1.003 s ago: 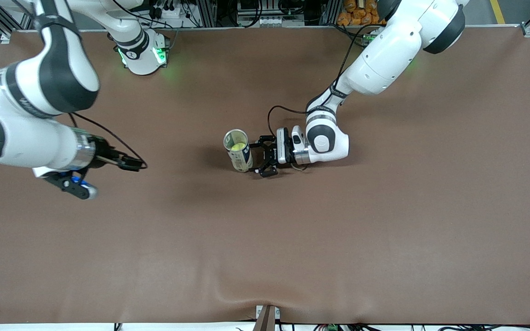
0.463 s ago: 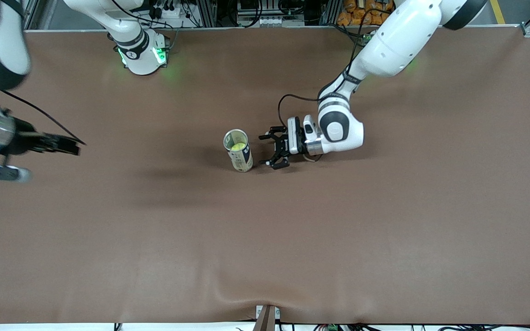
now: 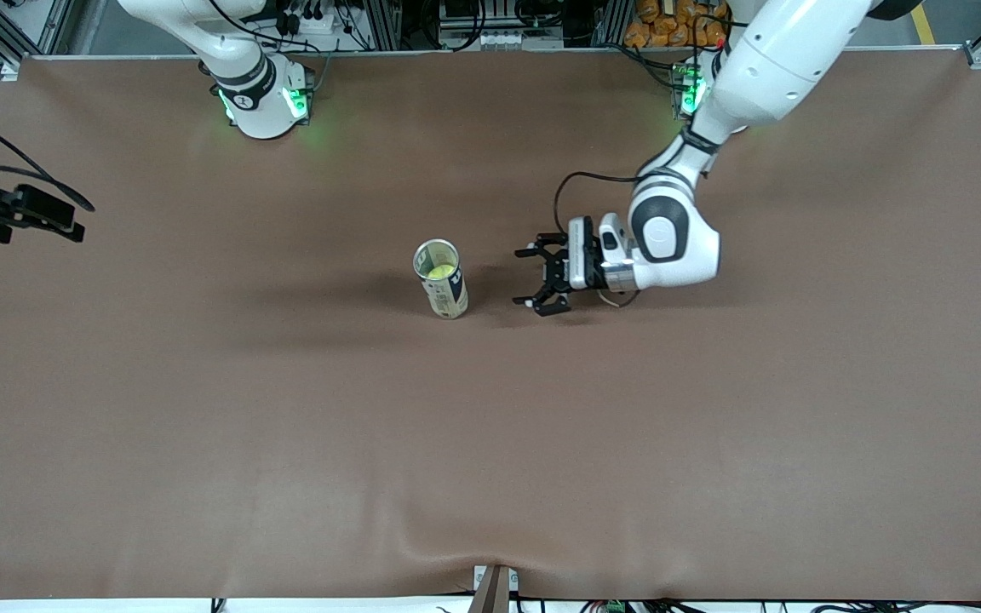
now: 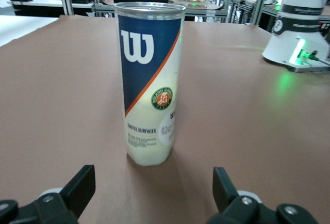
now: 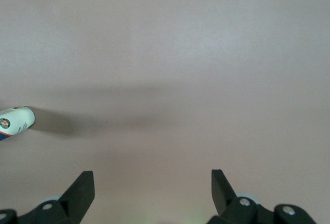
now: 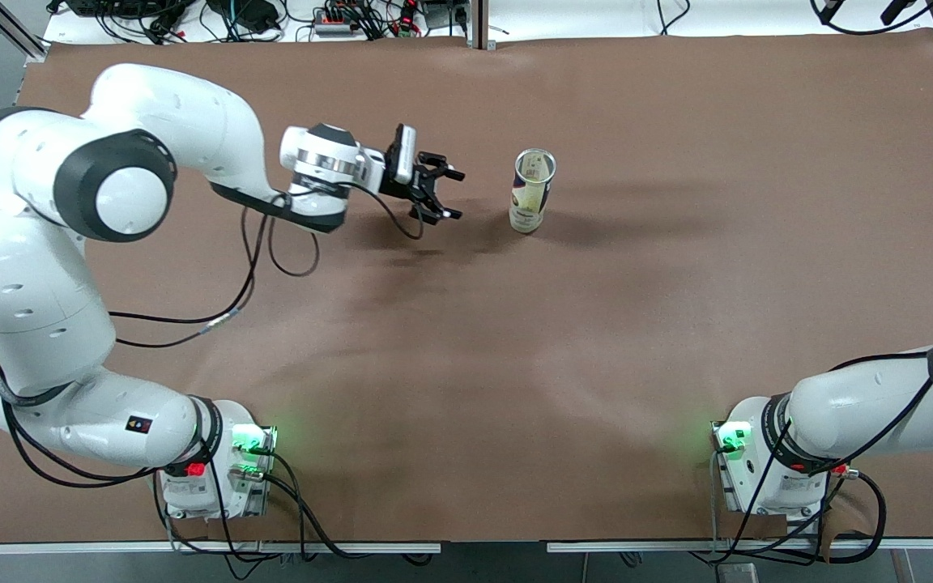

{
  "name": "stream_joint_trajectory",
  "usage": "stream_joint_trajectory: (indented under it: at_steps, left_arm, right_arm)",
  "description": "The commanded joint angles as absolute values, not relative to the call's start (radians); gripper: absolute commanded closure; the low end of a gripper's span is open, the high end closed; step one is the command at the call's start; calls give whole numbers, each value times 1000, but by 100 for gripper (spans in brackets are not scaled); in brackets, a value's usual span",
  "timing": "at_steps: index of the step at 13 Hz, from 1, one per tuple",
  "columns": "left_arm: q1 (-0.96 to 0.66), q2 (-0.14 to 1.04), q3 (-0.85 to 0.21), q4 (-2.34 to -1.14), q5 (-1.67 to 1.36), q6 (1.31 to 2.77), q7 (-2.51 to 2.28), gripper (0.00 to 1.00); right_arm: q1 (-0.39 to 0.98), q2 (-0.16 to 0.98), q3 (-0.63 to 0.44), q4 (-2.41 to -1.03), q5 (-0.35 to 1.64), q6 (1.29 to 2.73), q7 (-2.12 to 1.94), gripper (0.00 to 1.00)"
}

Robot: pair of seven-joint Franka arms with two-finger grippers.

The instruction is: Insert tennis ball vertically with right arm

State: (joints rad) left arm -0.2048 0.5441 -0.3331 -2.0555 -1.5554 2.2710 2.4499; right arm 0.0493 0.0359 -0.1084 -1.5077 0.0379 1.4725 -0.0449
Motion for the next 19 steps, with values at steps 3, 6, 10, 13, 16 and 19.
stream_joint_trajectory:
  at_steps: [3, 6, 10, 13, 16, 19]
  left_arm:
    - [-34, 509, -341, -2068, -1237, 2123, 2297, 0]
    - [47, 485, -337, -2037, -1045, 2044, 2179, 0]
    - [150, 453, -337, -2016, -801, 1978, 2031, 0]
    - [182, 437, -328, -1967, -682, 1913, 1891, 0]
    - [218, 413, -330, -1919, -543, 1847, 1718, 0]
    - [233, 384, -321, -1893, -442, 1793, 1526, 0]
  right_arm:
    - [9, 5, -94, -1483, -3, 1417, -77, 0]
    - [11, 3, -94, -1482, -22, 1419, -72, 0]
    - [11, 6, -97, -1482, 3, 1422, 38, 0]
    - [17, 8, -95, -1482, 0, 1424, 25, 0]
    - [9, 9, -98, -1485, 37, 1416, -36, 0]
    - [8, 11, -100, -1488, 55, 1414, -69, 0]
